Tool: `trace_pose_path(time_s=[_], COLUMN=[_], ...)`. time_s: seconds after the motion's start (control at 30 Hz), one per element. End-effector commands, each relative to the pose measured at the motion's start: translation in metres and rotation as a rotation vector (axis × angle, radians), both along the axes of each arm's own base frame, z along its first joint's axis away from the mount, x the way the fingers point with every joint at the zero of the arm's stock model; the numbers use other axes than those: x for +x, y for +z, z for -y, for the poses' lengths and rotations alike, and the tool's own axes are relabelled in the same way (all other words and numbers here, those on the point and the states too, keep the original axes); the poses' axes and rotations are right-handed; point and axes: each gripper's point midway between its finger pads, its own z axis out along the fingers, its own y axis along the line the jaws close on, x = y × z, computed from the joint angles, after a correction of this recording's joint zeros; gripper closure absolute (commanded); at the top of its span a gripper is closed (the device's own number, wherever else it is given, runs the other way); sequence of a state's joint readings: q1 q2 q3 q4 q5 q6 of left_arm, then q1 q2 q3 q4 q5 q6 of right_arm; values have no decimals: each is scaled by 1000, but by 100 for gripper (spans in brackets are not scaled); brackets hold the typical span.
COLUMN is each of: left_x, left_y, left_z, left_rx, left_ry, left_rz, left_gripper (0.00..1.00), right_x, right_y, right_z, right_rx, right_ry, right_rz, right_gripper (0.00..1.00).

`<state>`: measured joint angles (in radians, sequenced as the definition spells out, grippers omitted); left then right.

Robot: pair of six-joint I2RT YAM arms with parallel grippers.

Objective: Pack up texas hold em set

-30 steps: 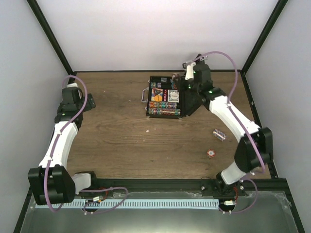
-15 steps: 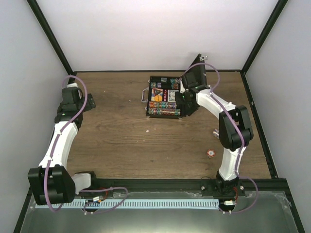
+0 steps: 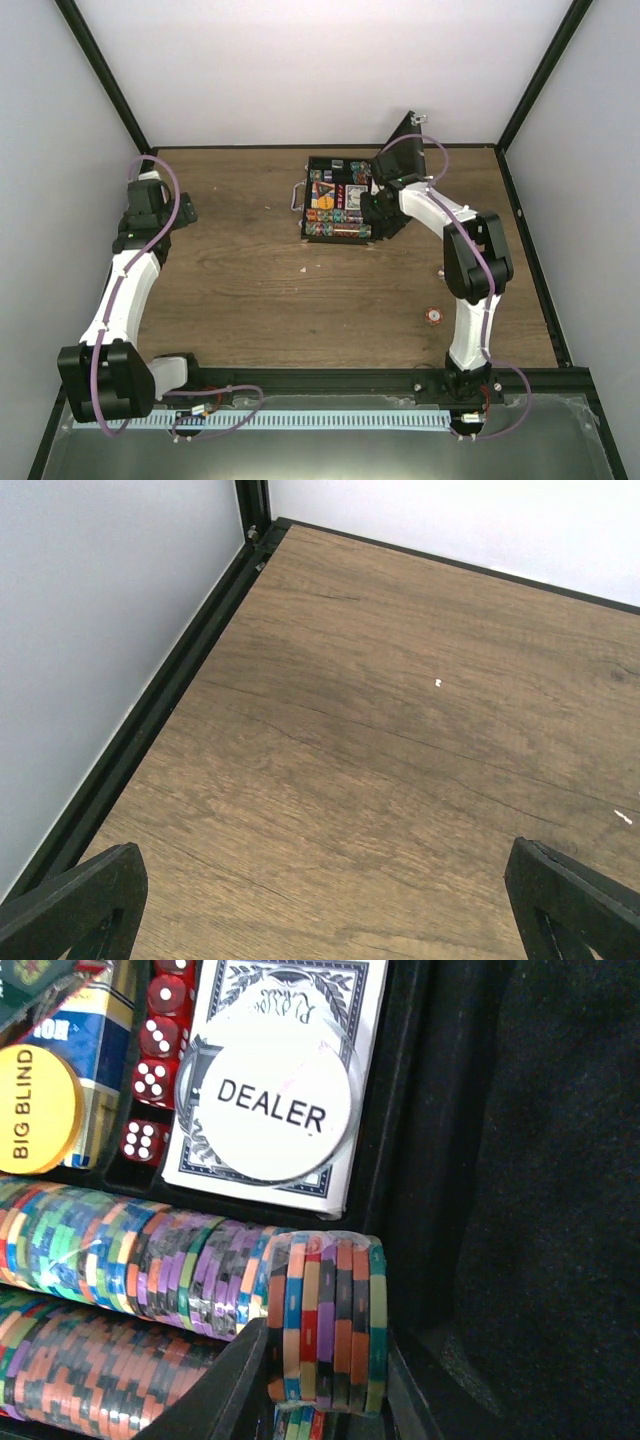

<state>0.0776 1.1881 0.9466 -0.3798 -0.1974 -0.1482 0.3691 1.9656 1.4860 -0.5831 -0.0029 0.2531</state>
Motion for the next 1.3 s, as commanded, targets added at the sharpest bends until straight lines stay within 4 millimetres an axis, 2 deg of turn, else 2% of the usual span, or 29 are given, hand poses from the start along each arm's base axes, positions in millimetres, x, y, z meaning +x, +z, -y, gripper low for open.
trace_pose_path(time_s=[0.0, 0.23, 0.57, 0.8, 1.13, 1.27], left_x=[0, 1, 1, 1, 1, 1], left_y=[2, 2, 1, 1, 1, 2], left_z=[2, 3, 3, 3, 3, 3], left_rx=[6, 5, 2, 4, 3, 4], left_ry=[-14, -16, -19, -17, -18, -17], left_rz=[10, 8, 7, 5, 7, 8], left_gripper=[0, 0, 0, 0, 0, 0], right_x=[11, 5, -8, -14, -22, -20], right_y=[12, 7, -1, -7, -30, -30], right_z=[-3, -14, -17, -35, -19, -22], right_rx=[16, 46, 44, 95, 25, 33], right_ry=[-18, 9, -11, -1, -52, -47], right_rz=[24, -16, -60, -96, -123, -122], right_gripper=[79, 79, 78, 78, 78, 69])
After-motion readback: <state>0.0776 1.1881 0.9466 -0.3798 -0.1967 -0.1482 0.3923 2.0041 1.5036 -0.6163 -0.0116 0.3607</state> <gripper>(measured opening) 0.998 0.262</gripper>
